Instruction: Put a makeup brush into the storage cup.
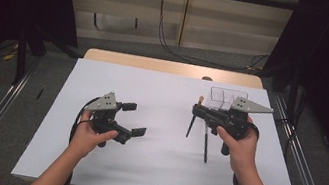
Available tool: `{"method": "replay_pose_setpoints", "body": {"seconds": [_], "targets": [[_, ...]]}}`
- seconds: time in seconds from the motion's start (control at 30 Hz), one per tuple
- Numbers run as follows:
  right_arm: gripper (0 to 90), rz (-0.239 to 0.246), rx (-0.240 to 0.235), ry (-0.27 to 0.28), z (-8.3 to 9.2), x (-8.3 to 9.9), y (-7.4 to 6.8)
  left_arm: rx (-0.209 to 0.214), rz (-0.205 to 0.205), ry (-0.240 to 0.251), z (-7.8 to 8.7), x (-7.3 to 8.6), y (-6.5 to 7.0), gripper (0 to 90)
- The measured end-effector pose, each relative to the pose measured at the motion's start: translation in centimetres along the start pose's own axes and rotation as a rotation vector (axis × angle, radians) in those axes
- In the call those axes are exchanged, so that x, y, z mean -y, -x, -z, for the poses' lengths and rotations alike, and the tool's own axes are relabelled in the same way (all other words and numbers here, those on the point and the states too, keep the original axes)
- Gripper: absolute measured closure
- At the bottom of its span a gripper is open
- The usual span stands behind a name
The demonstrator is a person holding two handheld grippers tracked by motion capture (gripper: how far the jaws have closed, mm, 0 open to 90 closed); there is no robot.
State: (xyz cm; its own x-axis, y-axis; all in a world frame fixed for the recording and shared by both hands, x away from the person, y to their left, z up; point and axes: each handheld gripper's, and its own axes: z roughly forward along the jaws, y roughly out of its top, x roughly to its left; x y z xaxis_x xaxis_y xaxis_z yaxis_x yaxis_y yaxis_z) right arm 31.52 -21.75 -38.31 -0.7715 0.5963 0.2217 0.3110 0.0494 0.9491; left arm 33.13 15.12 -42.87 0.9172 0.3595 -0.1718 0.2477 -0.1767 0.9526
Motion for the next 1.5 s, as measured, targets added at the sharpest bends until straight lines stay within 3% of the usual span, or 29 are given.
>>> {"method": "replay_pose_setpoints", "body": {"seconds": [1.5], "targets": [[84.8,-0.009,0.048,0.029,-0.2,-1.0,1.2,-0.089,-0.004,0.006,5.0,1.7,-1.0,1.7]]}}
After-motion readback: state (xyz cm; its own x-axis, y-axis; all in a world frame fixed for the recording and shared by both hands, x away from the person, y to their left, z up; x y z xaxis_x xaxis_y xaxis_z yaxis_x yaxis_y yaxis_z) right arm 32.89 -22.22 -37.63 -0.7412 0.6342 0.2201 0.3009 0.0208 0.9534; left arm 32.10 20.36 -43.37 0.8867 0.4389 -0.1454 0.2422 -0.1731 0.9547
